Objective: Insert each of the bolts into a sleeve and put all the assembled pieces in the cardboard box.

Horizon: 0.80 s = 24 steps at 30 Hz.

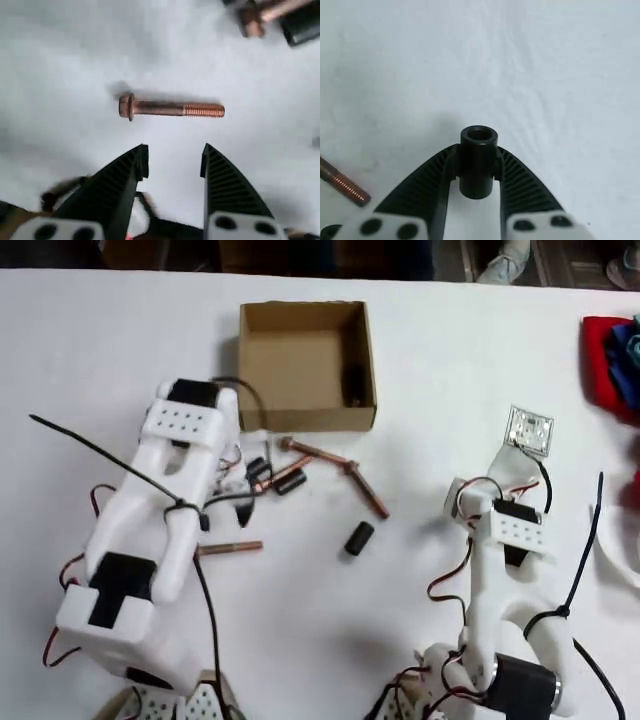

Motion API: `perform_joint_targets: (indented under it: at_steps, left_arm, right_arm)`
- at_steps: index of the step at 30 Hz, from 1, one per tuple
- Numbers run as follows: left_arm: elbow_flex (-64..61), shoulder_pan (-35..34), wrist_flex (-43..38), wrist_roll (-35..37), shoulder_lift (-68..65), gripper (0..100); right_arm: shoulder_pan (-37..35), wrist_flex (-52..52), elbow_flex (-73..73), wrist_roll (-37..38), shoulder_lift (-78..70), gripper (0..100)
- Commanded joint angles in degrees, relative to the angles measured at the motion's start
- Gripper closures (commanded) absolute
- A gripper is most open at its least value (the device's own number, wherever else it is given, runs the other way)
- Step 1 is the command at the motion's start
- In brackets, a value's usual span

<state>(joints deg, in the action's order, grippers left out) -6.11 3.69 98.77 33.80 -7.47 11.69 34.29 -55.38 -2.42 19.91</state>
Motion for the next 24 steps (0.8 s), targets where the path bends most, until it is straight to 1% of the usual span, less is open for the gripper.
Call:
perform_joint_targets:
  at_steps: [1,3,10,15,18,20,22,24]
  left_arm:
    - [-2.4,0.0,1.9,17.1,2.5,81]
    - [-5.7,0.4,1.6,17.3,2.5,81]
    - [-13.7,-0.2,-3.5,17.6,2.5,81]
    - [-14.7,-0.2,-10.3,17.7,2.5,81]
    - [-14.3,-0.1,-12.4,17.8,2.5,81]
    - [-14.5,-0.1,-12.6,19.7,2.5,81]
    - [-14.8,-0.2,-11.9,23.6,2.5,81]
    - [-14.8,-0.2,-11.2,25.0,2.5,81]
  right_arm:
    - [0.1,-0.1,3.1,-0.5,0.6,97.8]
    - [0.1,-0.1,3.1,-0.5,0.6,97.8]
    - [0.1,-0.1,3.1,-0.5,0.6,97.8]
    - [0.1,-0.1,3.1,-0.5,0.6,97.8]
    - [0.1,-0.1,3.1,-0.5,0.6,97.8]
    - [0.1,-0.1,3.1,-0.5,0.6,97.8]
    - [0.1,-0.1,3.1,-0.5,0.6,97.8]
    - [0.1,-0.1,3.1,-0.5,0.6,97.8]
